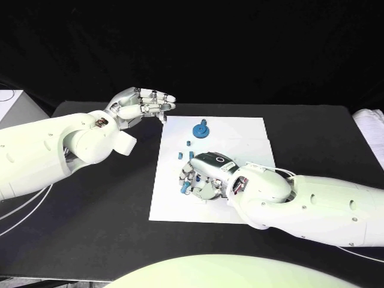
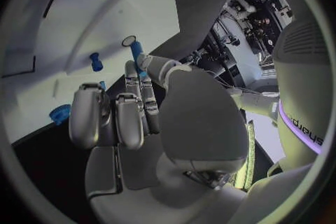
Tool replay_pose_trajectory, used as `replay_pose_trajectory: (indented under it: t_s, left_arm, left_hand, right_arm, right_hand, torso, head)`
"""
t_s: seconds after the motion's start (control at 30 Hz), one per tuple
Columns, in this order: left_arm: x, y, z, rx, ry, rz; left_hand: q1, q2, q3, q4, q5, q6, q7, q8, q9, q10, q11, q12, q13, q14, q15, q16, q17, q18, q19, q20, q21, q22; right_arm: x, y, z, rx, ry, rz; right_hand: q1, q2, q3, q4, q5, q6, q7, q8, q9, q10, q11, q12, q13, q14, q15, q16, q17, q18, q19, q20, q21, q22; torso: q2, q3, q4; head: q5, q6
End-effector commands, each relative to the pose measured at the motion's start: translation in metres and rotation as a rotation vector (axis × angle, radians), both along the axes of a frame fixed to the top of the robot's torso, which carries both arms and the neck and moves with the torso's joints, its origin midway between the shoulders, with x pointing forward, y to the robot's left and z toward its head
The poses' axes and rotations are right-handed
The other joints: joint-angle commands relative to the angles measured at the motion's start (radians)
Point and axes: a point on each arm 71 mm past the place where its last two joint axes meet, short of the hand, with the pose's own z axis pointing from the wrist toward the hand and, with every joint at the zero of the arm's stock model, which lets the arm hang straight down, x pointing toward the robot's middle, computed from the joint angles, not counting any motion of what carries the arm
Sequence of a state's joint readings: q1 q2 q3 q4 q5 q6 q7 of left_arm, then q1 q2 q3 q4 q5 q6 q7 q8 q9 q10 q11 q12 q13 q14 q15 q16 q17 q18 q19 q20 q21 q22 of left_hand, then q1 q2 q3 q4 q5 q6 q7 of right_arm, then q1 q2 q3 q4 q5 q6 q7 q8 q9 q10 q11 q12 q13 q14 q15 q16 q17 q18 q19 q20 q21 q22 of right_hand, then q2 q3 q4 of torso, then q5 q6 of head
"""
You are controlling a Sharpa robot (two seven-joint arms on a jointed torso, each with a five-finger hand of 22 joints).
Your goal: Assemble the parts on the task board
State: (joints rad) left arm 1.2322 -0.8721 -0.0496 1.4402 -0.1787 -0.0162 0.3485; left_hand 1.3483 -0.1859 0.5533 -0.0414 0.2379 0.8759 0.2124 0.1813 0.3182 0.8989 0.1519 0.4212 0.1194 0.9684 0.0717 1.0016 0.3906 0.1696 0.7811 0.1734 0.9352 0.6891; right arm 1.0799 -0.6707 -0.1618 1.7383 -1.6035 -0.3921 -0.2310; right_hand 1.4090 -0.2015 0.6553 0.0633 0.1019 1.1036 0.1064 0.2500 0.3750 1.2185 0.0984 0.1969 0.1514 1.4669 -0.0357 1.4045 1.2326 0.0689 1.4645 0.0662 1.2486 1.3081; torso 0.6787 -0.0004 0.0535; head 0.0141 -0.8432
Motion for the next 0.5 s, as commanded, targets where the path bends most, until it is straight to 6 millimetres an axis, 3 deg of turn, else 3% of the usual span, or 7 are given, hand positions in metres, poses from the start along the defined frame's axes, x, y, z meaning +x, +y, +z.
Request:
replay_pose_trajectory:
  t_s: [0.03,0.5]
  left_arm:
    - [-0.001,-0.0024,0.0007,-0.01,0.001,-0.019]
    - [-0.0009,-0.0002,0.0005,-0.007,0.003,-0.015]
  left_hand:
    - [-0.004,0.003,-0.006,0.002,-0.001,-0.004,0.002,-0.003,-0.001,-0.004,0.0,0.003,-0.002,0.0,0.005,-0.005,-0.001,0.014,0.009,0.001,-0.004,-0.001]
    - [-0.004,0.003,-0.006,0.002,-0.001,-0.004,0.002,-0.003,-0.001,-0.004,0.0,0.003,-0.002,0.0,0.005,-0.005,-0.001,0.014,0.009,0.001,-0.004,-0.001]
  right_arm:
    - [-0.0015,0.0007,-0.0015,-0.029,-0.019,0.025]
    - [-0.0045,-0.0062,0.0016,-0.036,-0.048,0.011]
  right_hand:
    - [0.003,0.01,0.004,-0.003,0.003,0.002,0.006,0.006,0.068,0.068,-0.06,-0.005,0.002,0.035,-0.003,-0.002,-0.001,-0.01,0.034,-0.007,-0.005,0.136]
    - [-0.001,0.01,0.006,-0.007,0.005,0.002,0.006,0.007,0.071,0.069,-0.06,-0.006,0.004,0.036,-0.003,-0.001,0.002,-0.011,0.035,-0.006,-0.001,0.138]
  torso:
    - [-0.001,0.0008,-0.0004]
    - [-0.001,-0.0006,0.0003]
  head:
    - [0.001,-0.003]
    - [0.001,-0.007]
